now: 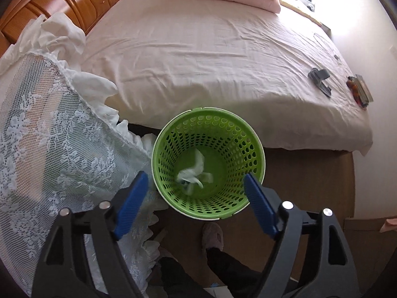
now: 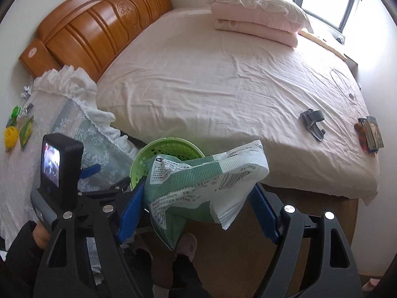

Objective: Collect trash
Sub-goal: 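Carry both items to the green wastebasket and open the left tool over it, then open the right tool to drop the snack bag into the wastebasket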

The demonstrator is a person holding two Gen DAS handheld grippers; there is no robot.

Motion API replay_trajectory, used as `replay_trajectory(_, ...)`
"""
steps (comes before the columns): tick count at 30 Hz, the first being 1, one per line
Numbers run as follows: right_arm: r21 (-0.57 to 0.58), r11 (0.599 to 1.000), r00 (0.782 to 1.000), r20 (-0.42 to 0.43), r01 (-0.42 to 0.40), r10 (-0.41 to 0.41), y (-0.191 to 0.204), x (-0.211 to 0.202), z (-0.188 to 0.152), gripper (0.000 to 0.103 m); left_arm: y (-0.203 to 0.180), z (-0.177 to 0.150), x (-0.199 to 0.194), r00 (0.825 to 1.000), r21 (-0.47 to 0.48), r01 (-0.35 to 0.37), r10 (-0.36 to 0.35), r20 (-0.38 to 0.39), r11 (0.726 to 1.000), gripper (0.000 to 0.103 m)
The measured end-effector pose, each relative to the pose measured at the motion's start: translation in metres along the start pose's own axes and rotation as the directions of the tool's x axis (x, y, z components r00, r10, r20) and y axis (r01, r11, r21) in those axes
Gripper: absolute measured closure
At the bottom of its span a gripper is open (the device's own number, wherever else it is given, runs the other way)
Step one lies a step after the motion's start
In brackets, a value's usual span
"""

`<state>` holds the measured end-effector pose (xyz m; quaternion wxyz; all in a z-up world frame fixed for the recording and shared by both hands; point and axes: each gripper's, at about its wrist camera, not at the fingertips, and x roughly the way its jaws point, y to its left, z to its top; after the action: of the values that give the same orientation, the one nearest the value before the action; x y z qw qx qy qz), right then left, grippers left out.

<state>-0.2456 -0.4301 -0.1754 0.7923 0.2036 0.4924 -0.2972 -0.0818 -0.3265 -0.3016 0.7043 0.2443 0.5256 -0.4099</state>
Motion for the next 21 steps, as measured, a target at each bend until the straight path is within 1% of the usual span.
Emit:
replay_trajectory(4, -0.013, 1.0, 1.0, 0.006, -0.013, 0.013, 0.001, 0.001, 0.001, 0.024, -0.001, 0.002, -0.018, 0.999, -0.032, 0.03, -0.029, 0.045, 0.999, 0.023)
replay_trajectory(6, -0.014, 1.0, 1.0, 0.011, -0.026, 0.026, 0.002, 0.002, 0.002, 0.024, 0.0, 0.003, -0.032, 0.997, -0.033, 0.031, -0.029, 0.073, 0.999, 0.018)
replay_trajectory(10, -0.023, 0.998, 0.998, 0.025, -0.053, 0.054, 0.008, 0.005, 0.006, 0.023, 0.004, 0.004, -0.074, 0.988, -0.037, 0.014, -0.008, 0.152, 0.999, 0.016)
replay_trajectory(13, -0.034, 0.997, 0.997, 0.028, -0.072, 0.073, 0.014, 0.012, 0.008, 0.023, 0.014, 0.003, -0.105, 0.98, -0.097, 0.009, 0.01, 0.197, 0.995, 0.013)
replay_trajectory(15, -0.035, 0.996, 0.996, 0.02, -0.086, 0.087, 0.017, 0.02, 0.008, 0.023, 0.024, -0.001, -0.129, 0.974, -0.161, 0.032, 0.006, 0.226, 0.986, 0.012)
replay_trajectory(17, -0.034, 0.993, 0.994, 0.003, -0.109, 0.109, 0.023, 0.033, 0.007, 0.023, 0.032, -0.005, -0.148, 0.968, -0.204, 0.045, 0.008, 0.249, 0.978, 0.01)
replay_trajectory(19, -0.039, 0.992, 0.992, -0.018, -0.122, 0.121, 0.031, 0.046, 0.006, 0.023, 0.039, -0.011, -0.168, 0.962, -0.223, 0.047, 0.016, 0.274, 0.974, 0.01)
replay_trajectory(21, -0.05, 0.989, 0.99, -0.04, -0.136, 0.134, 0.041, 0.062, 0.003, 0.023, 0.042, -0.016, -0.185, 0.956, -0.227, 0.025, 0.043, 0.289, 0.974, 0.01)
